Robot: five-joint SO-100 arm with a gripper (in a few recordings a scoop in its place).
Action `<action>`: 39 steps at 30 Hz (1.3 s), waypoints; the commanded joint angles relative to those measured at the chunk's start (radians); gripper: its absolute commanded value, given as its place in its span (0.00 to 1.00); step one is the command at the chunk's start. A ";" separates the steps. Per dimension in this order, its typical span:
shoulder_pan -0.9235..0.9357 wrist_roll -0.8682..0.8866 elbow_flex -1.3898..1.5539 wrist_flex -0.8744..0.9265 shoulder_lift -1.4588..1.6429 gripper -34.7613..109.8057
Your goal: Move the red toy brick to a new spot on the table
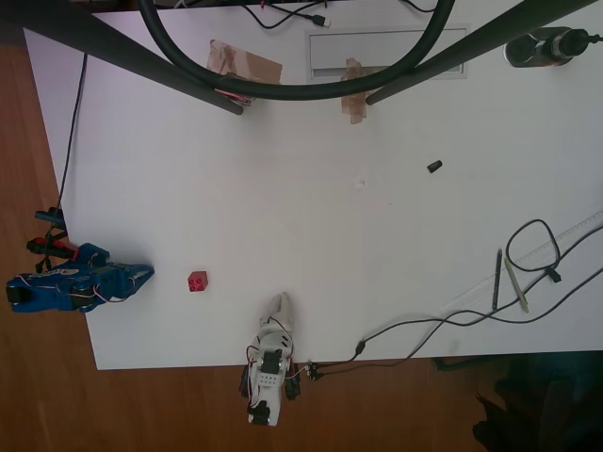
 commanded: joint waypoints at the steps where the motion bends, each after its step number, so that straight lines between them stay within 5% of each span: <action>1: 0.017 -0.037 -0.176 -0.103 -0.225 0.24; 14: 0.038 -0.126 -0.950 -0.299 -0.923 0.32; 25: 0.118 -0.305 -0.719 -0.676 -1.003 0.46; 39: 0.126 -0.258 -0.577 -1.060 -1.177 0.44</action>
